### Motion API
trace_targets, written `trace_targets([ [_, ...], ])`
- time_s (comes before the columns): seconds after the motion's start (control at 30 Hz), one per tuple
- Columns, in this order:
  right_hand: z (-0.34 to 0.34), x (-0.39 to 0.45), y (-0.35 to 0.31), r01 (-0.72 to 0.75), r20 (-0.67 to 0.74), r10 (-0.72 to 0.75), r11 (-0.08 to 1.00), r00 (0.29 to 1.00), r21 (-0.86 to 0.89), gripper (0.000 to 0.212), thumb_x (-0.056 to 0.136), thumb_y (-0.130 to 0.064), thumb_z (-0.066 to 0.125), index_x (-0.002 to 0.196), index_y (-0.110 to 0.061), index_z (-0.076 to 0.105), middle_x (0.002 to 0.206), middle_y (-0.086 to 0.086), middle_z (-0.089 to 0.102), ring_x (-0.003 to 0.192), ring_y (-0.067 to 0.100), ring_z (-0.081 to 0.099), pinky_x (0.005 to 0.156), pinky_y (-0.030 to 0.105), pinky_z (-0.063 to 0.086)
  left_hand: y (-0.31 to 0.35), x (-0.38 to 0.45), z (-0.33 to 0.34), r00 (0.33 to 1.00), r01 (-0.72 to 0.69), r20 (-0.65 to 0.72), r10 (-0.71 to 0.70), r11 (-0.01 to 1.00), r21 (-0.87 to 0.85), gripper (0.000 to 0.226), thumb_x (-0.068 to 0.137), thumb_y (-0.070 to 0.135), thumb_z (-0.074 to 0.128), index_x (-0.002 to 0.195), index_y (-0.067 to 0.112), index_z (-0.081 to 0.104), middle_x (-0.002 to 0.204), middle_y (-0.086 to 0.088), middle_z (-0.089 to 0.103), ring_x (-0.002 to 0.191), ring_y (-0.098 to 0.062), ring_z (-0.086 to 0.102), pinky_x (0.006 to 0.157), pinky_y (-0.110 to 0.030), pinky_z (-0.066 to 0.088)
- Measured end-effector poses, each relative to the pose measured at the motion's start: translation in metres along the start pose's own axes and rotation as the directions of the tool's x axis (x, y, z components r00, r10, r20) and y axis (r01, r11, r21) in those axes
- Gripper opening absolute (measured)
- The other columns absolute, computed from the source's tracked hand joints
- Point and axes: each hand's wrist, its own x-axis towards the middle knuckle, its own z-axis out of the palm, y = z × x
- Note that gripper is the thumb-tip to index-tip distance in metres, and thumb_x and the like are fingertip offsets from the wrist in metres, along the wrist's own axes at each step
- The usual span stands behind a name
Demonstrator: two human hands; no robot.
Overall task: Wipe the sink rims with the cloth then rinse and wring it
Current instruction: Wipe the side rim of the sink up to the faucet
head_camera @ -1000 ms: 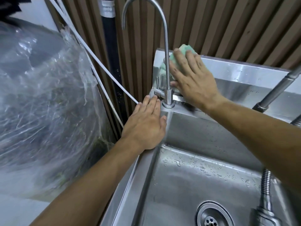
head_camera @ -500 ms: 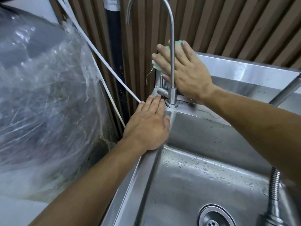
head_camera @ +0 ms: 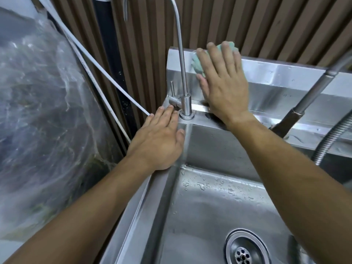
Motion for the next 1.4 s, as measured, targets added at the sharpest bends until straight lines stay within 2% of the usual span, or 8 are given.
trace_targets([
  [0.27, -0.016, -0.012, -0.002, -0.685, -0.066, 0.694, 0.719, 0.717, 0.119, 0.058, 0.111, -0.039, 0.023, 0.161, -0.010, 0.028, 0.169, 0.015, 0.023, 0.156, 0.042, 0.017, 0.128, 0.054, 0.011, 0.004, 0.000, 0.001, 1.000, 0.018, 0.007, -0.018, 0.999, 0.043, 0.067, 0.105, 0.045, 0.005, 0.165, 0.015, 0.002, 0.173, -0.002, -0.005, 0.159, -0.018, -0.008, 0.129, -0.037, -0.004],
  [0.47, -0.005, -0.016, -0.012, -0.236, 0.012, 0.236, 0.969, 0.972, 0.076, 0.056, 0.112, -0.040, 0.022, 0.163, -0.017, 0.024, 0.170, 0.011, 0.022, 0.158, 0.034, 0.018, 0.129, 0.047, 0.010, 0.007, 0.003, -0.001, 1.000, -0.003, 0.011, 0.002, 0.992, 0.128, 0.077, 0.097, 0.047, 0.000, 0.165, 0.012, 0.006, 0.173, -0.008, -0.003, 0.159, -0.023, -0.007, 0.127, -0.038, -0.009],
  [0.57, -0.011, -0.037, 0.018, -0.374, -0.006, 0.375, 0.926, 0.927, 0.054, 0.059, 0.112, -0.046, 0.021, 0.164, -0.018, 0.021, 0.171, 0.015, 0.017, 0.158, 0.037, 0.014, 0.129, 0.049, 0.011, 0.006, 0.002, -0.001, 1.000, -0.009, 0.023, 0.007, 0.994, 0.107, 0.069, 0.104, 0.045, 0.003, 0.165, 0.013, 0.005, 0.173, -0.007, -0.004, 0.159, -0.021, -0.007, 0.128, -0.036, -0.007],
  [0.73, -0.014, -0.015, -0.016, -0.729, -0.034, 0.743, 0.663, 0.669, 0.170, 0.059, 0.111, -0.038, 0.026, 0.163, -0.010, 0.023, 0.169, 0.022, 0.016, 0.157, 0.045, 0.010, 0.127, 0.059, 0.008, 0.004, 0.001, 0.002, 1.000, -0.012, 0.011, 0.011, 0.997, 0.075, 0.068, 0.105, 0.046, 0.003, 0.165, 0.014, 0.005, 0.173, -0.005, -0.005, 0.159, -0.020, -0.008, 0.129, -0.036, -0.004],
  [0.9, -0.008, -0.019, -0.015, -0.345, 0.059, 0.341, 0.936, 0.938, 0.074, 0.058, 0.112, -0.040, 0.024, 0.165, -0.019, 0.018, 0.172, 0.013, 0.013, 0.159, 0.035, 0.009, 0.129, 0.050, 0.003, 0.004, 0.003, 0.001, 1.000, -0.020, 0.001, 0.020, 0.998, 0.062, 0.068, 0.105, 0.045, 0.004, 0.165, 0.014, 0.008, 0.173, -0.005, -0.003, 0.159, -0.020, -0.007, 0.129, -0.035, -0.004],
  [1.13, -0.014, -0.017, -0.014, -0.681, 0.026, 0.682, 0.726, 0.731, 0.097, 0.061, 0.110, -0.044, 0.021, 0.165, -0.017, 0.016, 0.172, 0.017, 0.010, 0.158, 0.040, 0.005, 0.127, 0.059, 0.004, 0.005, 0.002, 0.001, 1.000, -0.016, -0.003, 0.016, 0.998, 0.062, 0.064, 0.108, 0.044, 0.013, 0.165, 0.015, 0.006, 0.173, -0.004, -0.004, 0.159, -0.019, -0.007, 0.128, -0.034, -0.004],
  [1.3, -0.014, -0.023, -0.003, -0.240, 0.077, 0.237, 0.971, 0.968, 0.022, 0.058, 0.111, -0.042, 0.022, 0.165, -0.020, 0.019, 0.171, 0.016, 0.015, 0.158, 0.037, 0.011, 0.129, 0.051, 0.006, 0.004, 0.003, 0.001, 1.000, -0.012, 0.001, 0.012, 0.999, 0.051, 0.064, 0.108, 0.044, 0.014, 0.165, 0.015, 0.008, 0.173, -0.004, -0.003, 0.160, -0.020, -0.005, 0.128, -0.035, -0.003],
  [1.4, -0.016, -0.038, 0.028, -0.448, 0.065, 0.447, 0.894, 0.892, 0.001, 0.062, 0.110, -0.048, 0.017, 0.165, -0.019, 0.013, 0.171, 0.018, 0.009, 0.159, 0.037, 0.007, 0.129, 0.052, 0.006, 0.004, 0.002, 0.003, 1.000, -0.016, -0.013, 0.017, 0.998, 0.060, 0.066, 0.107, 0.044, 0.014, 0.165, 0.014, 0.010, 0.173, -0.006, 0.001, 0.160, -0.022, -0.002, 0.130, -0.038, 0.001],
])
